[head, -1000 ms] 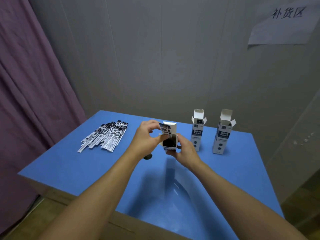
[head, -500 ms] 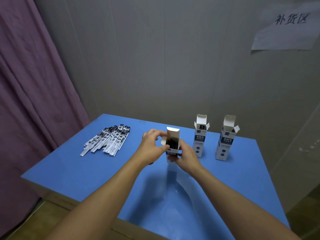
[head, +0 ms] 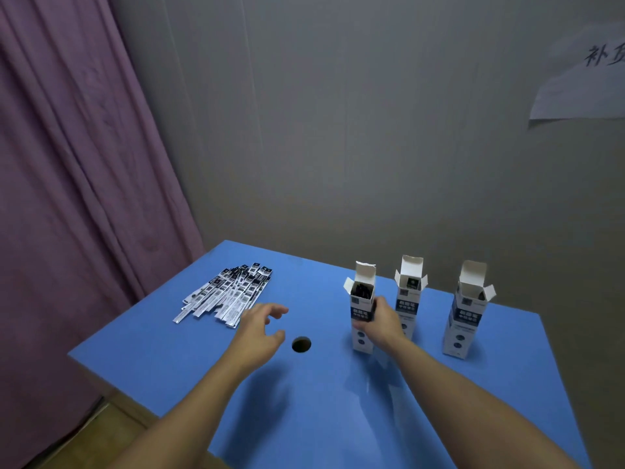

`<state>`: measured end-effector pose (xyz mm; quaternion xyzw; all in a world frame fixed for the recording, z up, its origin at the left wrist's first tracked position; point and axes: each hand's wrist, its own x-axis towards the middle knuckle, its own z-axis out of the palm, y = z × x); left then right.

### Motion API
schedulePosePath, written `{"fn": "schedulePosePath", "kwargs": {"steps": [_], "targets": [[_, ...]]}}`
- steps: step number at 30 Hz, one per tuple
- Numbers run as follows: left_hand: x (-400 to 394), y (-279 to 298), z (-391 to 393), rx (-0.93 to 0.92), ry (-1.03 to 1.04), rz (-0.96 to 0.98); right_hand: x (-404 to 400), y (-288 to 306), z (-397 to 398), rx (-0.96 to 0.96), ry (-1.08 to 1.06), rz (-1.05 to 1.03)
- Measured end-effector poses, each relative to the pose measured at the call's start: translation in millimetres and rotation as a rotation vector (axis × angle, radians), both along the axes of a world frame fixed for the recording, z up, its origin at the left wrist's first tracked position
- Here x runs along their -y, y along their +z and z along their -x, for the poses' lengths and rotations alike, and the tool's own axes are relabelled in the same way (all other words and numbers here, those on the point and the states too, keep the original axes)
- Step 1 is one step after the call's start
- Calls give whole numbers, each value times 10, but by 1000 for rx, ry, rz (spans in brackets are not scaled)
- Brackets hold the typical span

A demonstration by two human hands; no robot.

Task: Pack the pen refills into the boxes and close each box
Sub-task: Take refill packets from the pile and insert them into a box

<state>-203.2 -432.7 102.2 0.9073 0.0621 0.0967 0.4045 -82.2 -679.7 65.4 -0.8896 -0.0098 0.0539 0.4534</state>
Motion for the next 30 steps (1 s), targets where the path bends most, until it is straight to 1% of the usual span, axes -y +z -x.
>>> {"fn": "schedulePosePath", "kwargs": {"steps": [5,7,10,11,13,15,17,18,20,22,24,27,30], "targets": [[-127,-103,131,-59,75,-65,46,-94,-91,-46,32,-15],[-145,-112,174,-83,98,-108,58,-87,-79,-79,47,58],[-169,-102,220,-115,134,-155,90,-55,37,-199,27,262],[-182,-93,226,-123,150,-169,96,-43,86,-224,67,389],[-211,-62,218,-139,183,-191,85,5,189,-284,219,624],[-247,-8,201,-154,196,-232,19,110,313,-404,354,685],[-289,80,181,-166,202,-277,-103,281,407,-504,476,641],[-312,135,179,-174,209,-294,-174,397,443,-474,548,653],[-371,268,180,-188,222,-352,-339,624,494,-283,628,712],[-453,426,212,-204,232,-432,-533,772,498,-88,632,744],[-551,578,269,-223,243,-480,-721,885,481,28,618,721],[-709,782,391,-234,266,-535,-967,1086,520,161,627,744],[-865,938,511,-231,298,-567,-1220,1218,546,218,626,765]]}}
